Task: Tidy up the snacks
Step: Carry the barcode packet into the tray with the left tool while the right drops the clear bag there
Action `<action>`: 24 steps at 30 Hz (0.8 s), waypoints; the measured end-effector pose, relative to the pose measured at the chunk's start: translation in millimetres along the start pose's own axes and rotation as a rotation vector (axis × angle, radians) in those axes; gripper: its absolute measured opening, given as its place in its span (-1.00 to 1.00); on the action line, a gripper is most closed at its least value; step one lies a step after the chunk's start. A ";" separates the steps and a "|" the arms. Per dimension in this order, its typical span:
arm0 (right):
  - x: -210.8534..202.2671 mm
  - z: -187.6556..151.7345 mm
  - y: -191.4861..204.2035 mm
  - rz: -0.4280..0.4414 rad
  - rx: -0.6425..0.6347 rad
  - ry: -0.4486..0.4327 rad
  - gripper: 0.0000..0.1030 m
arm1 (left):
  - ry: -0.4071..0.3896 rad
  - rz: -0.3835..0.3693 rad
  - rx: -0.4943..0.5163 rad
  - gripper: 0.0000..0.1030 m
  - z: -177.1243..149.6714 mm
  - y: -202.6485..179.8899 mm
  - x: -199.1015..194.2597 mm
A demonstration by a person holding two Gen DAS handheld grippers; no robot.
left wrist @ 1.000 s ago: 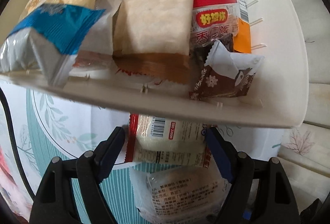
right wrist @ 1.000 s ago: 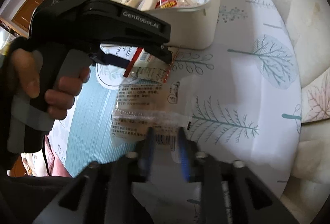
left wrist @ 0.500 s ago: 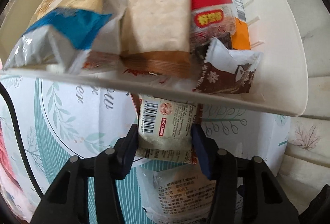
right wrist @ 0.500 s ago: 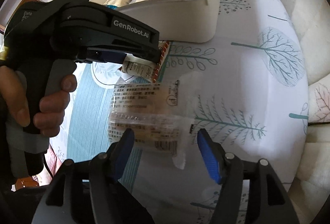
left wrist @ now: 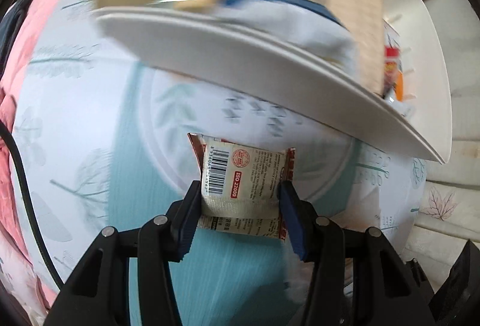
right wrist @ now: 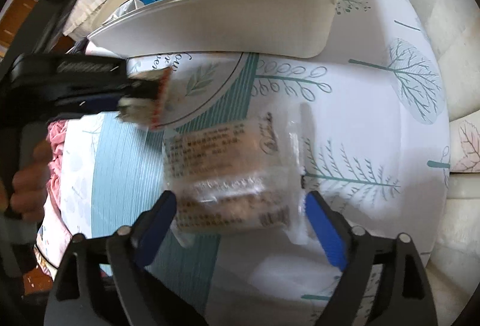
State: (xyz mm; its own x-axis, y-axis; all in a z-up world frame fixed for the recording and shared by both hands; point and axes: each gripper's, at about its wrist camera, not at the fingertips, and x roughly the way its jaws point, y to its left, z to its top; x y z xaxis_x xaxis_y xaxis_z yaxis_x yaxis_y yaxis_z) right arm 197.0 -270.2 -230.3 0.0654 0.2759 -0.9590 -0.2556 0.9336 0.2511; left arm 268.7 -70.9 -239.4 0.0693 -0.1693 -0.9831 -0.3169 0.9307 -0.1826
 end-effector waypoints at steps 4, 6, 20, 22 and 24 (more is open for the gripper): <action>13.9 10.4 17.3 -0.076 0.032 0.034 0.94 | -0.007 -0.012 -0.028 -0.03 -6.8 36.0 -10.0; 23.3 19.1 28.4 -0.117 0.048 0.047 0.96 | -0.010 -0.015 -0.034 -0.03 -7.6 53.8 -11.7; 59.6 44.6 88.7 -0.327 0.183 0.082 0.89 | 0.013 -0.035 0.054 -0.03 3.4 122.1 -56.7; 59.6 48.7 94.2 -0.324 0.205 0.080 0.76 | 0.019 -0.034 0.083 -0.03 4.8 124.0 -64.2; 59.1 53.1 97.1 -0.319 0.239 0.085 0.67 | 0.025 -0.031 0.113 -0.03 5.4 119.4 -63.5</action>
State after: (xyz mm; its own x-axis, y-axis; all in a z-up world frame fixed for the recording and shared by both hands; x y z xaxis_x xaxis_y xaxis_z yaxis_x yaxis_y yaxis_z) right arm 227.3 -151.1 -255.6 0.0225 -0.0464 -0.9987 -0.0039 0.9989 -0.0465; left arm 231.5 52.7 -198.7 0.0530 -0.2051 -0.9773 -0.2067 0.9552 -0.2117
